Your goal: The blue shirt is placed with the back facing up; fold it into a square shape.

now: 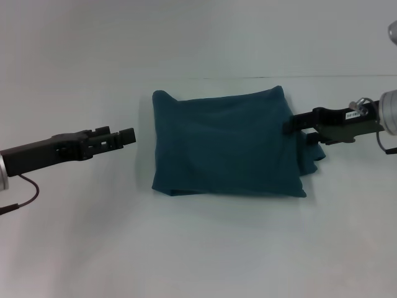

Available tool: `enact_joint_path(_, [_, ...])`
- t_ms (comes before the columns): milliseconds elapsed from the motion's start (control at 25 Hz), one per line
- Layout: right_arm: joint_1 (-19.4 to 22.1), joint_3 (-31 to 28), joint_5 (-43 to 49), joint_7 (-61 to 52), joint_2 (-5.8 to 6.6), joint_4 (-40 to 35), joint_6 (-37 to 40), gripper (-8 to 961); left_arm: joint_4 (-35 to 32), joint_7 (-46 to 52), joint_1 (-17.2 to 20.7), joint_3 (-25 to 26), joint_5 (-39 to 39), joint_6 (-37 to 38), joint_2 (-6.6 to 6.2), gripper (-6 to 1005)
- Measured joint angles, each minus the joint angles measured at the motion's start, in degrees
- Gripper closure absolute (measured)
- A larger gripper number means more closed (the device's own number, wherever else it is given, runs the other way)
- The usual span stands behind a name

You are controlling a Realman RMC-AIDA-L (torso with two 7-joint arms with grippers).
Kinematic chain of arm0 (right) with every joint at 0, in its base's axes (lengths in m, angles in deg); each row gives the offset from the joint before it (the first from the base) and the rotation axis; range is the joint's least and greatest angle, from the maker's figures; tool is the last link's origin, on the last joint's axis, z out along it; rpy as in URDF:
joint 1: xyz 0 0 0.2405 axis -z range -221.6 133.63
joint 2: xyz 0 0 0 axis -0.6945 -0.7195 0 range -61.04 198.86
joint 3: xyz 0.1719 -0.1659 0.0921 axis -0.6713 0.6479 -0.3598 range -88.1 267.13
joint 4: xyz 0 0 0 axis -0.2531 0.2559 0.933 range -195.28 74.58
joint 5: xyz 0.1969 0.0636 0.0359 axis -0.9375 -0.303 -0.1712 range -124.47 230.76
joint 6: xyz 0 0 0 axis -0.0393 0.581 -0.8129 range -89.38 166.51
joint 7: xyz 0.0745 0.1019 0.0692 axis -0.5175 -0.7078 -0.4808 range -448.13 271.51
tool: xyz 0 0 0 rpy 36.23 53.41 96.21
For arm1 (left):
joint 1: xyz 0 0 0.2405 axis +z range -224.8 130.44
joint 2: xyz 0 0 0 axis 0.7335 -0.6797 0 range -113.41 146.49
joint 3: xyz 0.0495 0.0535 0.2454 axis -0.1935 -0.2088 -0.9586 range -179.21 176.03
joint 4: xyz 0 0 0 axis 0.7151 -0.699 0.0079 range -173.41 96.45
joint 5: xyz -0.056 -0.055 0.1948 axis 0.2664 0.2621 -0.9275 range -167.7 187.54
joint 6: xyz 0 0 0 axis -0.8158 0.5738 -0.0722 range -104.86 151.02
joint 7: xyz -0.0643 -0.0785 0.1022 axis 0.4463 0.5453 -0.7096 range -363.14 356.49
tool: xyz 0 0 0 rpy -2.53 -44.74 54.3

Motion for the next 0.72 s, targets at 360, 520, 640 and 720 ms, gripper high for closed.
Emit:
enact_joint_path(360, [-1.27, 0.18, -0.64, 0.57, -1.66, 2.63, -4.38, 215, 0.06, -0.15, 0.12, 0.03, 0.0, -1.83, 0.99, 63])
enact_joint_path(520, [-1.43, 0.23, -0.64, 0.69, -2.25, 2.66, -5.79, 222, 0.82, -0.22, 0.13, -0.06, 0.0, -2.23, 1.04, 63])
enact_joint_path(640, [-1.32, 0.31, -0.48, 0.87, -2.69, 3.07, -7.32, 228, 1.14, -0.31, 0.1, 0.03, -0.01, -2.38, 1.06, 62])
enact_joint_path(720, [-1.25, 0.37, -0.34, 1.29, -3.04, 3.65, -8.4, 232, 1.38, -0.44, 0.0, 0.03, -0.02, -2.53, 1.07, 62])
